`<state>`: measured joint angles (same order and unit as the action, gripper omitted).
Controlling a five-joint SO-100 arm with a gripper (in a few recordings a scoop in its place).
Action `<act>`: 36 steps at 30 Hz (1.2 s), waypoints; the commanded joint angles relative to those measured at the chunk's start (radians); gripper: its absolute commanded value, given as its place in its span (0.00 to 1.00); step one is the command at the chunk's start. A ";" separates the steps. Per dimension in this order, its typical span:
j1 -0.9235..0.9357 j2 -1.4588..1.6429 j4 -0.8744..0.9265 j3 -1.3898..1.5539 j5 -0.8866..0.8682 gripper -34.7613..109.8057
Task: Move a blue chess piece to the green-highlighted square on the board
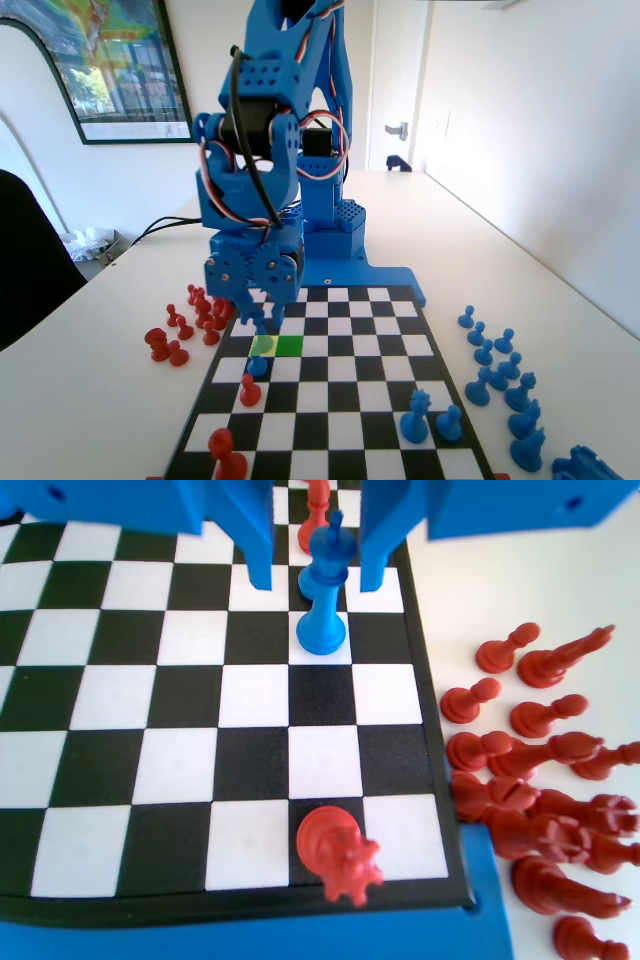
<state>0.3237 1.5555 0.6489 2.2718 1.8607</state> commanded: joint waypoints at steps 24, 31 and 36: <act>0.026 0.034 0.098 -0.038 0.071 0.25; -0.031 0.040 0.268 -0.179 -0.011 0.25; -0.066 0.037 0.202 -0.149 -0.041 0.25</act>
<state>0.2654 1.5555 0.8759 2.1476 1.8239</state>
